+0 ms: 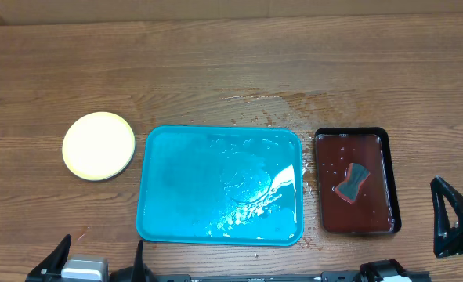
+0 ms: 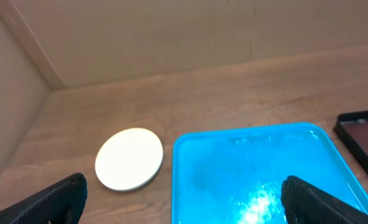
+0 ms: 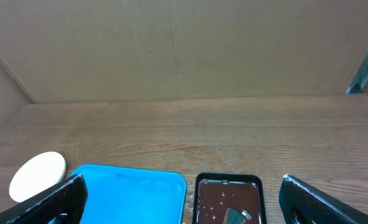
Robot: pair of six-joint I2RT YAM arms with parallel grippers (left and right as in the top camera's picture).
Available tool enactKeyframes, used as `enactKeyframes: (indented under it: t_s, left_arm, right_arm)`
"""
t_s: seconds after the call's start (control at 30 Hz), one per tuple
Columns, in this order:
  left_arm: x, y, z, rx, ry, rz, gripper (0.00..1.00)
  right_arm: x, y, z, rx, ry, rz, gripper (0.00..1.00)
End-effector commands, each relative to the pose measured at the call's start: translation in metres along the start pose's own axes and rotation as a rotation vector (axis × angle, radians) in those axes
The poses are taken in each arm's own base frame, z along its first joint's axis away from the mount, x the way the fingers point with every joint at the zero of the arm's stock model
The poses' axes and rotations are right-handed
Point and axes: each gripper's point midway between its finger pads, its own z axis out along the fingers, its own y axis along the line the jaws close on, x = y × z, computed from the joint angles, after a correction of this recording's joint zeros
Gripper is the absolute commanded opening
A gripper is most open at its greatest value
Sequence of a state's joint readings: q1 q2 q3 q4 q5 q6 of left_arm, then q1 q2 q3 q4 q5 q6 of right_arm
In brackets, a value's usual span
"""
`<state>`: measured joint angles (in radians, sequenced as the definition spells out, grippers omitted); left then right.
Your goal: Clean dirty plates on tray and stack at the side
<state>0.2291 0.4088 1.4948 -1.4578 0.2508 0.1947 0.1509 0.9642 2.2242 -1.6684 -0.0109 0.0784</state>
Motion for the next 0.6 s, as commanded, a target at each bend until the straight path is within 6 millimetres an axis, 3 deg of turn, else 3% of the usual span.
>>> enactKeyframes:
  t_s: [0.0,0.3,0.57]
  left_arm:
    - [0.007,-0.004,-0.003,0.017,0.021,0.005,1.00]
    - [0.038,-0.011,-0.005,0.042,0.148,-0.028,1.00]
    - [0.050,-0.014,-0.008,0.052,0.198,-0.041,1.00]
  right_arm:
    - [-0.001,-0.002,0.002,0.012,-0.001,0.005,1.00]
    - [-0.001,-0.002,0.002,0.012,-0.001,0.005,1.00]
    - [-0.001,-0.002,0.002,0.012,-0.001,0.005,1.00]
